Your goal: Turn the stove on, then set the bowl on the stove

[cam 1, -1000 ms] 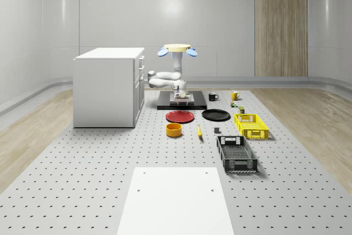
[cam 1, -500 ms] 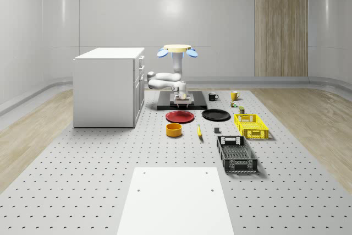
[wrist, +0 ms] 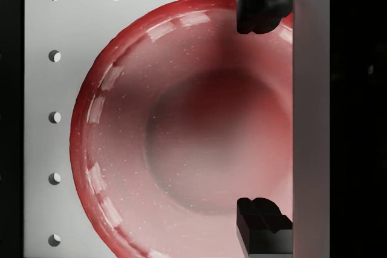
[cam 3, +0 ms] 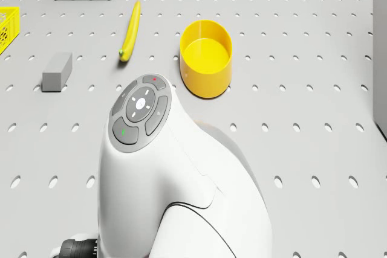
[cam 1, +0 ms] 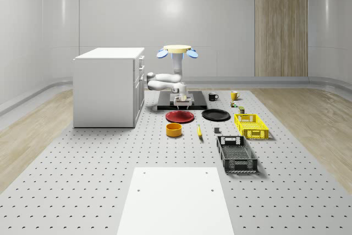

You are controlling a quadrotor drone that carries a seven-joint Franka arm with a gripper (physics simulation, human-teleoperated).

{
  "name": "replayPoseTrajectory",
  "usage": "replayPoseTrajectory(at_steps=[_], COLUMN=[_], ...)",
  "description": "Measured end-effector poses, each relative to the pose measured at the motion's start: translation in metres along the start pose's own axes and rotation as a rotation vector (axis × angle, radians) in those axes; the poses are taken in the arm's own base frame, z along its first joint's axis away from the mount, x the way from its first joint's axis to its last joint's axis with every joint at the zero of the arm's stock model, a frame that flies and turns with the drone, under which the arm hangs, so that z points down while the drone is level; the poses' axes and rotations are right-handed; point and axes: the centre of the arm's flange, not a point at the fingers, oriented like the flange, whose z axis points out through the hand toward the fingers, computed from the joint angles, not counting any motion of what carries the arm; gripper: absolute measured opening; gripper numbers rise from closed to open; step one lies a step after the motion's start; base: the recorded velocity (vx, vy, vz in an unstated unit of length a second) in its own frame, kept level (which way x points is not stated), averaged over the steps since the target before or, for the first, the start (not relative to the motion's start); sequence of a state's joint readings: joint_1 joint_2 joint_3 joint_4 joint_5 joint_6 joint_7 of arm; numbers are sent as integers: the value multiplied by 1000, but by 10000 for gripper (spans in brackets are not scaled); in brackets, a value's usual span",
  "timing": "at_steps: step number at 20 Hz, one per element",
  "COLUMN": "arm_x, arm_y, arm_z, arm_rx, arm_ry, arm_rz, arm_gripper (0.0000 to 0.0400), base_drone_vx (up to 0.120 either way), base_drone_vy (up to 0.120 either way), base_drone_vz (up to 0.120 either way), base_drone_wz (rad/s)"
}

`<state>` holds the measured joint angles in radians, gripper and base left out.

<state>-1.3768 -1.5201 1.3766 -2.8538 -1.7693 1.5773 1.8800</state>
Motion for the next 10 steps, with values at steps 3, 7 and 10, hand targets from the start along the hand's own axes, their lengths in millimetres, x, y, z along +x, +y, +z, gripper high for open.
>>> replayPoseTrajectory(at_steps=[3, 7, 10], arm_x=[0, 0, 0], arm_y=[0, 0, 0], arm_z=[0, 0, 0], arm_rx=[0, 0, 0], arm_ry=[0, 0, 0], arm_rz=[0, 0, 0], arm_gripper=[400, 400, 400], base_drone_vx=[120, 120, 120], base_drone_vy=[0, 0, 0], base_drone_vz=[0, 0, 0], base_drone_wz=[0, 0, 0])
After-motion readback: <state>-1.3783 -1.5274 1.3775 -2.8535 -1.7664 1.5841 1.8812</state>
